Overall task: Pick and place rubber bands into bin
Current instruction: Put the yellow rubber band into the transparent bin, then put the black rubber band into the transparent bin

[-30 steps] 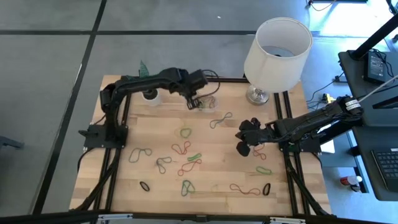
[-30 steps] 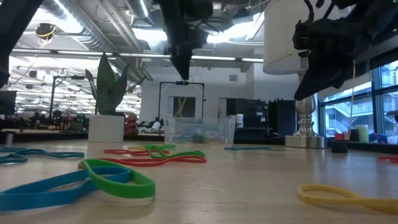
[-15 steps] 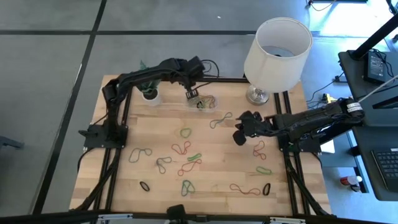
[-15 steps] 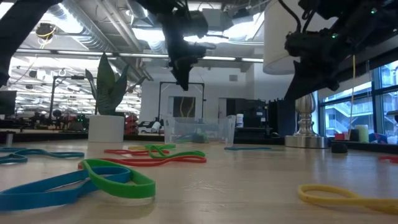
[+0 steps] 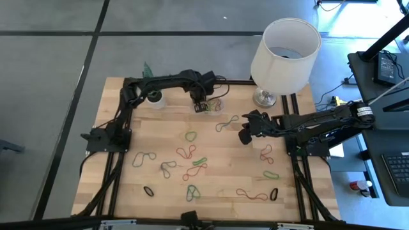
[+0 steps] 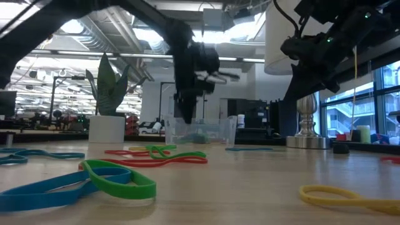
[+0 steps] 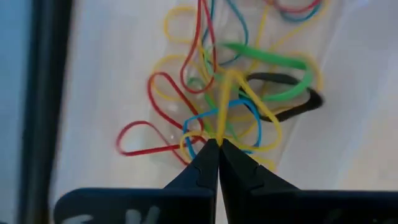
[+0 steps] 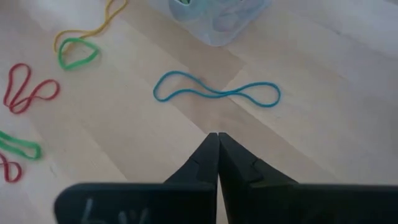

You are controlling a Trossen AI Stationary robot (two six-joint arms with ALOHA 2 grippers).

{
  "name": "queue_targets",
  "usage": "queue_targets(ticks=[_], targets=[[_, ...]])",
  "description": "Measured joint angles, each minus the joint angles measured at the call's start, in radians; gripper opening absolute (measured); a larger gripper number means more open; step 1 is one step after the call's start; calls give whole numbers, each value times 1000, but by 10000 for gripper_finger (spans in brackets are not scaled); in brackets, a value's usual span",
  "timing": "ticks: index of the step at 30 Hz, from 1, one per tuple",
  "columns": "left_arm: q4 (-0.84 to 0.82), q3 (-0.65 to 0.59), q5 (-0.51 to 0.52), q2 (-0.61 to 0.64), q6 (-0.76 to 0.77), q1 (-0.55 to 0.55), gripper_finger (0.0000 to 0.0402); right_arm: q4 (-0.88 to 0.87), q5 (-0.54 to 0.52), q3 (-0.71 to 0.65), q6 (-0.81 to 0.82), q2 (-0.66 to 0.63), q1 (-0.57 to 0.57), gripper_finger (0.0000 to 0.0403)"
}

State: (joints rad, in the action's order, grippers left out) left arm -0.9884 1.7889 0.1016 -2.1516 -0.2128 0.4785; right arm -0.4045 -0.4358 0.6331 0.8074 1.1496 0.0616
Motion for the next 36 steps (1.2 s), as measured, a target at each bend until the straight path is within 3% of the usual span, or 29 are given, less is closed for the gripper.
queue_targets(ticks=[7, 17, 22, 31, 36], targets=[[-7, -1, -59, -77, -77, -3, 10, 3, 0, 0, -1, 0, 0, 10], [-19, 9, -62, -90, -59, -5, 112, 2, 0, 0, -32, 0, 0, 10], [-113, 106, -16, -86, 21, -6, 145, 1, 1, 0, -54, 0, 0, 10], [-347, 285, -6, -84, 246, -14, 137, -39, 48, 0, -83, 0, 1, 10], [-449, 299, -36, -48, 359, -52, 96, -123, 100, 0, -78, 0, 14, 10]])
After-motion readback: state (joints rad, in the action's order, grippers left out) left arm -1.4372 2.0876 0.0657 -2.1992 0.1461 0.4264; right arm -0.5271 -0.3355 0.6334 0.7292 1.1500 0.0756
